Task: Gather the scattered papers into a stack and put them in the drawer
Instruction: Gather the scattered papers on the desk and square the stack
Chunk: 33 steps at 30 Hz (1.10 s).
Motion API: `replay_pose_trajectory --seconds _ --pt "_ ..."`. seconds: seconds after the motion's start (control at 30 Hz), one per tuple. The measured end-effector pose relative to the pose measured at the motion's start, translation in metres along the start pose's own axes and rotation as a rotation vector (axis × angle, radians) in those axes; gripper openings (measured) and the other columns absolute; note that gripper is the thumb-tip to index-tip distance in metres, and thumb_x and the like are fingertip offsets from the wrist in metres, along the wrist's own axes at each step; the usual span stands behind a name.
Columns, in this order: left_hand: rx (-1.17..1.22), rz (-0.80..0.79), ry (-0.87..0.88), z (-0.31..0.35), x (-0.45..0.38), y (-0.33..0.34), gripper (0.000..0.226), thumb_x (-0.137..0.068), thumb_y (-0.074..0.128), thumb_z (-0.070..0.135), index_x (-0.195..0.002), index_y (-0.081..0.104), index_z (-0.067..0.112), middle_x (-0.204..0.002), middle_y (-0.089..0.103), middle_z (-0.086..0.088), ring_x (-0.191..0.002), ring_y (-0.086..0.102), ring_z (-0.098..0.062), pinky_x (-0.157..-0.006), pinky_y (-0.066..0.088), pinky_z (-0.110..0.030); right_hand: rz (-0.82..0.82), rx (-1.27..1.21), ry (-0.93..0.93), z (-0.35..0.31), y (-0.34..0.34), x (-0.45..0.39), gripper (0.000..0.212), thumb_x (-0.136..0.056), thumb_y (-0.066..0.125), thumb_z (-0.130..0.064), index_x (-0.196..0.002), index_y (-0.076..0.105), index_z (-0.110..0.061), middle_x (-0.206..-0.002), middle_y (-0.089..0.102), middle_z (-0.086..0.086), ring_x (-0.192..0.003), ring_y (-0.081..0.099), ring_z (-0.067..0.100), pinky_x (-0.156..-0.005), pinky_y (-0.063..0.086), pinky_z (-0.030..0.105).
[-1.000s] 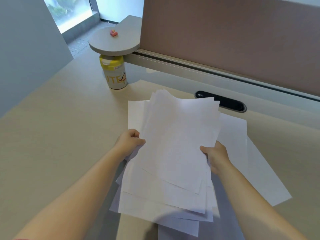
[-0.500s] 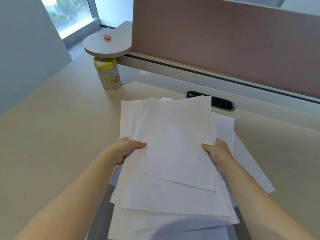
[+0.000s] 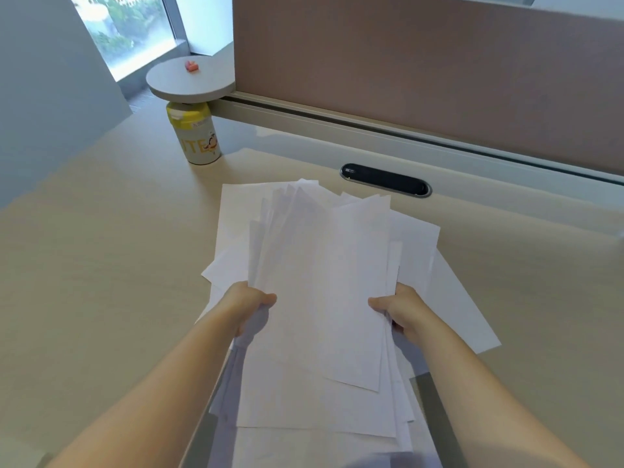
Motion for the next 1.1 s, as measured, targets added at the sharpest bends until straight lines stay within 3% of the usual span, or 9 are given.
replay_pose_trajectory --seconds 0.07,0.27,0.4,0.5,0.6,0.67,0.8,0.97,1.1 --pt "0.024 -0.017 0.013 0.004 0.004 -0.002 0.040 -0.084 0.061 0.007 -0.121 0.054 -0.007 -0.083 0.057 -0.008 -0.093 0.050 -0.026 -0.083 0.040 -0.035 0.056 -0.101 -0.050 -0.002 -0.006 -0.001 0.043 -0.082 0.052 0.012 -0.125 0.051 0.006 -0.129 0.056 0.020 -0.112 0.055 0.034 -0.098 0.044 0.037" --pt "0.070 -0.115 0.029 0.029 -0.002 0.002 0.048 -0.086 0.060 0.013 -0.125 0.048 -0.013 -0.062 0.046 -0.004 -0.059 0.044 -0.019 -0.056 0.035 -0.025 0.278 -0.313 -0.148 -0.021 -0.033 -0.013 0.042 -0.077 0.048 0.018 -0.116 0.056 0.007 -0.119 0.061 0.023 -0.100 0.060 0.036 -0.091 0.049 0.042" --pt "0.061 -0.105 0.119 0.053 -0.017 0.014 0.028 -0.087 0.057 0.008 -0.113 0.054 -0.001 -0.071 0.052 -0.005 -0.079 0.051 -0.026 -0.076 0.041 -0.032 0.280 -0.416 -0.226 -0.035 -0.042 -0.026 0.053 -0.078 0.045 0.017 -0.127 0.047 -0.005 -0.125 0.060 0.014 -0.096 0.058 0.026 -0.075 0.050 0.028" --pt "-0.054 0.035 0.278 0.080 -0.032 0.016 0.027 -0.085 0.055 0.004 -0.112 0.051 0.002 -0.088 0.057 -0.012 -0.086 0.051 -0.027 -0.072 0.041 -0.032 0.311 -0.188 -0.213 -0.031 -0.049 -0.037 0.060 -0.087 0.048 0.001 -0.142 0.026 -0.012 -0.142 0.043 0.005 -0.124 0.046 0.025 -0.092 0.042 0.027" --pt "-0.513 0.245 0.346 0.092 -0.048 0.007 0.056 -0.083 0.060 0.025 -0.133 0.040 0.009 -0.130 0.053 -0.012 -0.117 0.049 -0.033 -0.093 0.043 -0.041 0.492 0.366 -0.114 -0.014 -0.068 -0.046 0.072 -0.087 0.053 -0.025 -0.146 0.015 -0.008 -0.154 0.024 0.012 -0.141 0.023 0.029 -0.113 0.024 0.041" --pt "-0.802 0.297 0.296 0.083 -0.059 -0.001 0.076 -0.086 0.052 0.044 -0.146 0.021 0.011 -0.154 0.027 -0.012 -0.142 0.022 -0.035 -0.113 0.024 -0.046 0.475 0.586 -0.024 -0.002 -0.066 -0.049 0.078 -0.089 0.048 -0.036 -0.147 0.005 -0.004 -0.157 0.008 0.017 -0.146 0.006 0.029 -0.117 0.009 0.043" --pt "-0.948 0.224 0.226 0.062 -0.068 0.000 0.083 -0.088 0.030 0.059 -0.150 0.000 0.013 -0.161 -0.006 -0.008 -0.147 -0.007 -0.034 -0.118 0.004 -0.049 0.330 0.606 -0.040 0.002 -0.043 -0.058 0.081 -0.093 0.038 -0.041 -0.145 -0.011 -0.002 -0.157 -0.017 0.014 -0.145 -0.017 0.024 -0.116 -0.011 0.038" --pt "-0.819 0.212 0.323 0.074 -0.052 0.023 0.084 -0.086 0.039 0.057 -0.148 0.012 0.006 -0.156 0.024 -0.011 -0.143 0.016 -0.035 -0.113 0.020 -0.044 0.132 0.392 -0.194 -0.021 0.003 -0.077 0.080 -0.093 0.043 -0.031 -0.146 -0.014 -0.010 -0.157 -0.020 0.003 -0.144 -0.021 0.019 -0.117 -0.012 0.035" --pt "-0.496 0.272 0.318 0.075 -0.055 -0.010 0.062 -0.085 0.054 0.040 -0.134 0.039 0.005 -0.135 0.052 -0.015 -0.127 0.043 -0.036 -0.103 0.038 -0.043 0.041 -0.007 -0.268 -0.034 0.015 -0.079 0.080 -0.081 0.058 -0.025 -0.147 0.013 -0.028 -0.155 0.017 -0.009 -0.144 0.017 0.017 -0.118 0.020 0.042"
Point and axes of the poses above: each hand's wrist, its own x-axis away from the middle knuckle, its own y-axis out of the palm, z = x × y, the point moved 8 cm from there along -x, towards the middle knuckle
